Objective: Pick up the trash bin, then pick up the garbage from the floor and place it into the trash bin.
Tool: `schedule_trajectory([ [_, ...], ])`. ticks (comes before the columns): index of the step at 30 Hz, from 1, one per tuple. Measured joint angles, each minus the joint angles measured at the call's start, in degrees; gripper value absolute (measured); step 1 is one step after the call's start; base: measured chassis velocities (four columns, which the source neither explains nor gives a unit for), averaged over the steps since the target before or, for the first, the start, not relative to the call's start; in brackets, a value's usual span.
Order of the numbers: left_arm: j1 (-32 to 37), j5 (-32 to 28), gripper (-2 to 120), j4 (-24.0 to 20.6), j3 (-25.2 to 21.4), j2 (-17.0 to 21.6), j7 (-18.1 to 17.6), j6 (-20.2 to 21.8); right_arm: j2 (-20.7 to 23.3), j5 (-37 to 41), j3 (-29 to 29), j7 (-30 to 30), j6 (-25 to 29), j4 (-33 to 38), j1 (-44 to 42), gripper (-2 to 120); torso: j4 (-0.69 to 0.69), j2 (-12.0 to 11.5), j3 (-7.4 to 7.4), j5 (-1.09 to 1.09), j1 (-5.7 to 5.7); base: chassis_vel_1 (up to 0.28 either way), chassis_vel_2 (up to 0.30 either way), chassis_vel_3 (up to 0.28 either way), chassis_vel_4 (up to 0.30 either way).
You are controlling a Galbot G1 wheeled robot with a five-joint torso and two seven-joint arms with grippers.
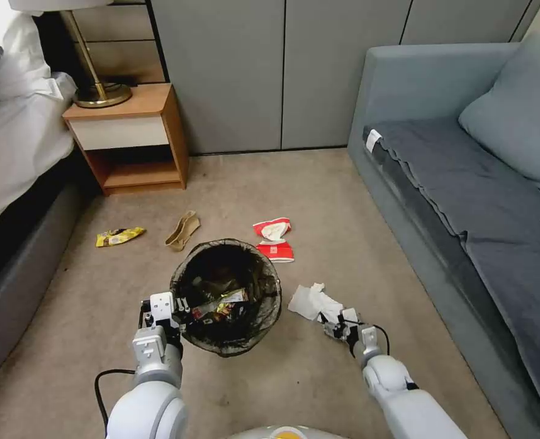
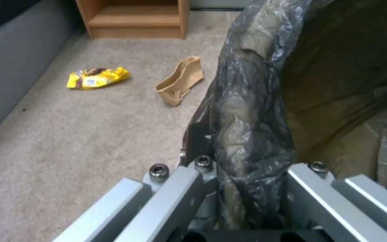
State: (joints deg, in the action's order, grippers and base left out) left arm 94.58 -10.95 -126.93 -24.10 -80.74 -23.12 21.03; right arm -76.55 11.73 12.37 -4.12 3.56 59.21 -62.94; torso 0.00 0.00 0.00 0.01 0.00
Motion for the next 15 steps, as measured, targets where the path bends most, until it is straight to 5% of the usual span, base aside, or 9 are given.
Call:
schedule_trajectory([
  [15, 0.30, 0.01, 0, -0.72, 0.08, 0.40, 0.04, -0.13, -0.52, -1.59, 0.04, 1.24, 2.21, -0.70, -0.59, 12, 0.00, 0.00, 0.00, -0.01, 0.00, 0.000, 0.000, 0.000, 0.000],
])
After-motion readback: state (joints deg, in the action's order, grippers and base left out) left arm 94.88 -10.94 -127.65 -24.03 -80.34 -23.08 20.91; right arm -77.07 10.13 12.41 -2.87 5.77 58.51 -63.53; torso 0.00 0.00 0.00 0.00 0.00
